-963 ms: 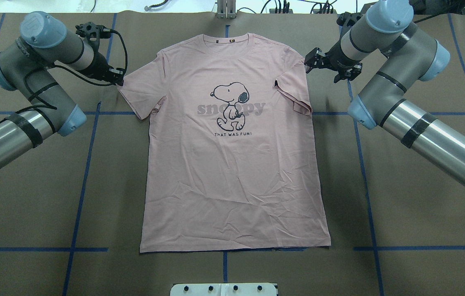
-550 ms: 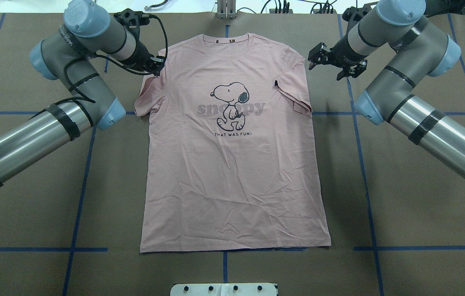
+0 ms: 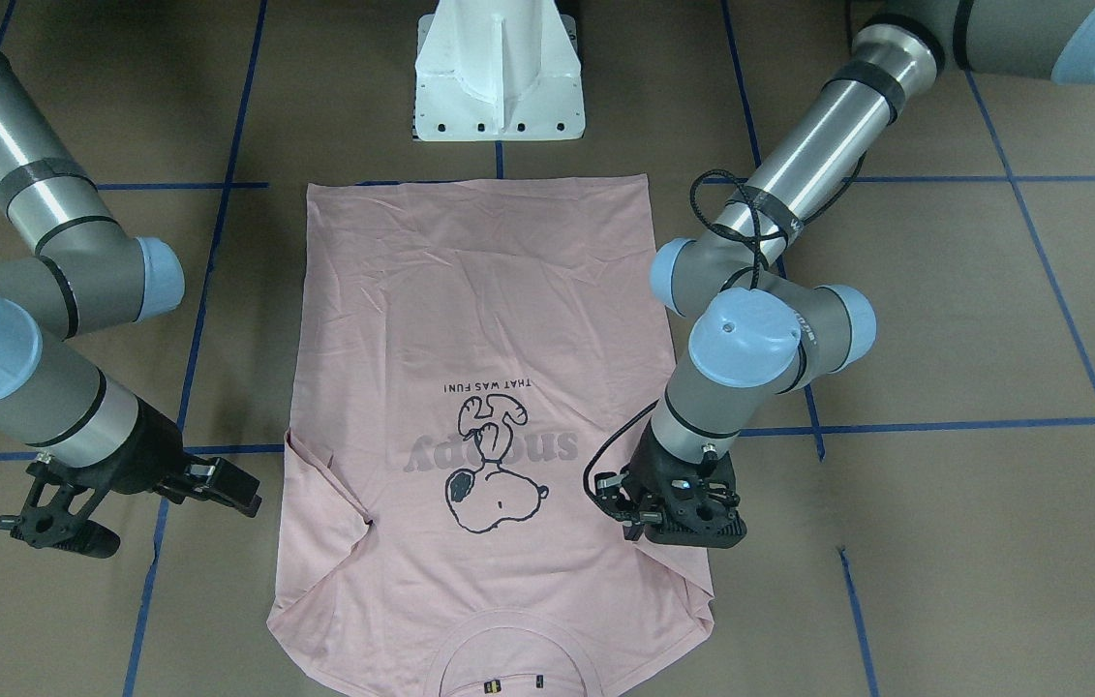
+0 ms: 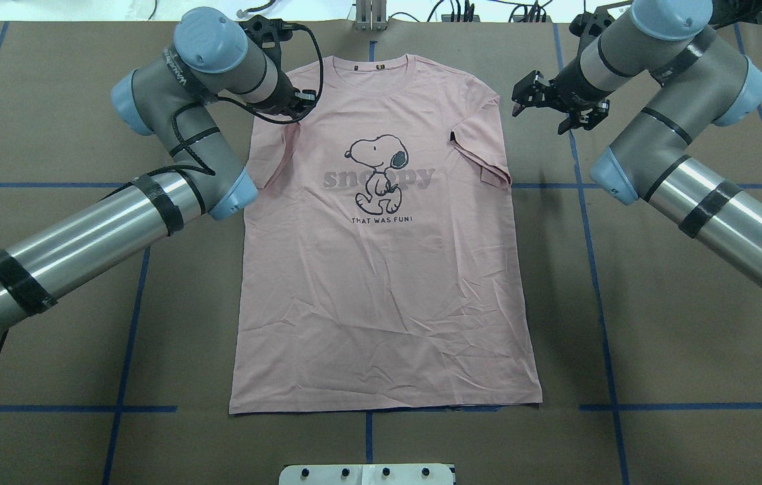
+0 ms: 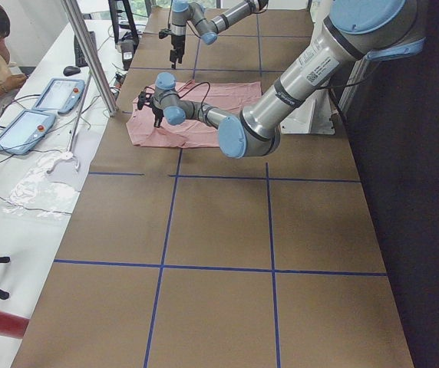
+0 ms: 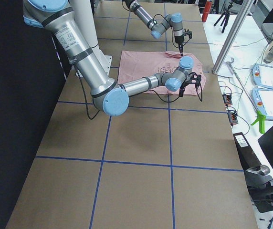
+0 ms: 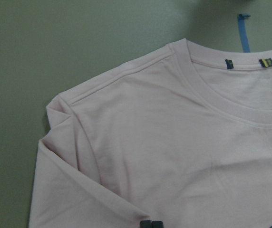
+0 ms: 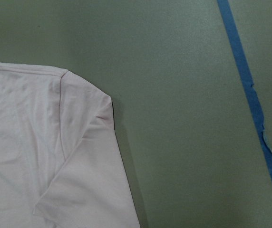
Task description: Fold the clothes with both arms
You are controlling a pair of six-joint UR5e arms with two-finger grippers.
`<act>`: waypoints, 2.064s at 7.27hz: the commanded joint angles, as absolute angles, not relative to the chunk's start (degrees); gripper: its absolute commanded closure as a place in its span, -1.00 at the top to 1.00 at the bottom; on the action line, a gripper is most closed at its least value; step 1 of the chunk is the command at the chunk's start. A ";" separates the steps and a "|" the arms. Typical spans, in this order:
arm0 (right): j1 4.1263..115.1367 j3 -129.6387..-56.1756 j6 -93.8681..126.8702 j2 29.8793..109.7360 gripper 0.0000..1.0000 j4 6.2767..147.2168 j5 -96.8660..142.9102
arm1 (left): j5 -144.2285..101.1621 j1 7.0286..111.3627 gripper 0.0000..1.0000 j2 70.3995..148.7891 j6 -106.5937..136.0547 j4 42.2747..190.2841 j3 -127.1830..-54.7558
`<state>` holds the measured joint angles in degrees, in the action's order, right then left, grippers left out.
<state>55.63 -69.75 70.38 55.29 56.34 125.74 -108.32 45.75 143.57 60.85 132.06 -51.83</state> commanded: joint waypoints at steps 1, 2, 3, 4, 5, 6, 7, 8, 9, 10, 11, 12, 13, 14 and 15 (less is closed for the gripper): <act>55.55 -69.79 70.31 55.55 1.00 56.34 125.68 | -106.88 45.18 0.07 143.97 61.78 133.24 -50.89; 55.63 -70.39 70.57 55.81 1.00 56.08 125.68 | -106.88 44.65 0.76 142.83 65.18 133.59 -51.93; 55.37 -75.01 71.71 58.07 1.00 56.34 125.60 | -106.96 44.39 0.78 138.30 70.44 133.42 -60.30; 54.41 -82.19 75.63 62.27 1.00 56.86 125.60 | -107.40 42.47 0.78 131.47 71.62 132.55 -72.13; 51.36 -89.05 84.20 65.97 1.00 56.78 123.94 | -107.66 40.62 0.75 128.70 71.63 132.19 -76.42; 44.80 -95.73 91.25 70.53 1.00 56.86 117.23 | -111.06 40.34 0.70 126.76 71.37 132.01 -77.51; 36.73 -101.63 96.63 74.58 1.00 56.95 106.63 | -117.27 40.60 0.70 121.78 71.02 131.92 -82.91; 31.08 -105.34 101.73 75.84 0.99 58.43 101.48 | -120.73 40.69 0.63 114.94 70.93 131.92 -90.89; 26.24 -110.51 105.87 77.24 0.90 64.54 98.21 | -120.76 40.95 0.64 111.13 71.45 131.66 -95.66; 19.58 -115.79 110.08 79.34 0.74 71.56 91.04 | -121.02 41.57 0.64 107.79 71.37 131.49 -98.67; 15.07 -117.23 115.09 79.71 0.70 74.85 87.23 | -120.94 41.57 0.64 106.97 71.45 131.40 -99.83; 12.51 -117.77 118.53 81.72 0.69 76.97 86.75 | -120.85 41.57 0.64 106.01 71.46 131.31 -100.19; 9.87 -118.21 119.52 85.04 0.69 76.99 85.62 | -120.76 41.57 0.67 105.82 71.54 131.31 -100.28; 8.71 -118.56 120.23 85.69 0.69 77.08 85.34 | -120.76 41.57 0.69 105.47 71.63 131.31 -100.89; 7.57 -119.09 121.80 85.87 0.66 77.25 85.34 | -120.67 41.57 0.71 105.12 71.63 131.31 -101.68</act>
